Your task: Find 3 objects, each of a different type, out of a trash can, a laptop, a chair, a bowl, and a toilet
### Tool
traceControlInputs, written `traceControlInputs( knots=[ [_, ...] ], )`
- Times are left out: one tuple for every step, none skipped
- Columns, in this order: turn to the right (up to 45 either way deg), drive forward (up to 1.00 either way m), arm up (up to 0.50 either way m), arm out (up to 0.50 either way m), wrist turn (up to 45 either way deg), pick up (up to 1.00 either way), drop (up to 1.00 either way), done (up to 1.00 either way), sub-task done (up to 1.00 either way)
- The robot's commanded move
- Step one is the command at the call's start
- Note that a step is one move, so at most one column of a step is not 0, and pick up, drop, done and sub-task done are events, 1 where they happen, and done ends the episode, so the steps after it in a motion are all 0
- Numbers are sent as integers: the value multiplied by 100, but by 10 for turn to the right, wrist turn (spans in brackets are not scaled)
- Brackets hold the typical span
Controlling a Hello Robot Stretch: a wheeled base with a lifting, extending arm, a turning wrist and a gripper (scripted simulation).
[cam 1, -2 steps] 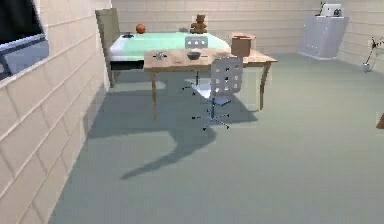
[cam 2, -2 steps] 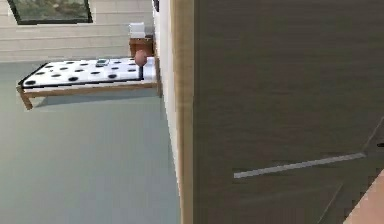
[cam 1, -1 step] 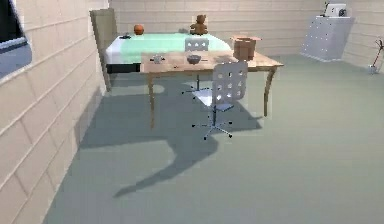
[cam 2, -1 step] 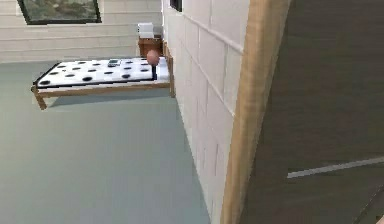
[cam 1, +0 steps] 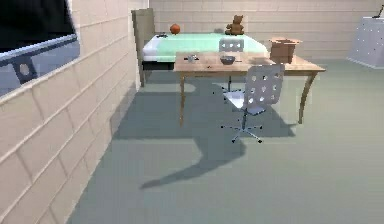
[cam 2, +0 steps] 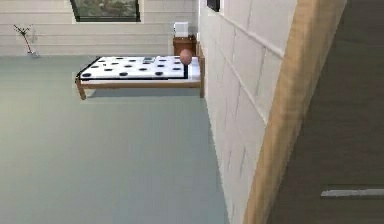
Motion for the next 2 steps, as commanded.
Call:
traceControlInputs(
  knots=[
    [0, 30, 0, 0, 0, 0, 0, 0, 0],
    [180, 0, 0, 0, 0, 0, 0, 0, 0]
  ],
)
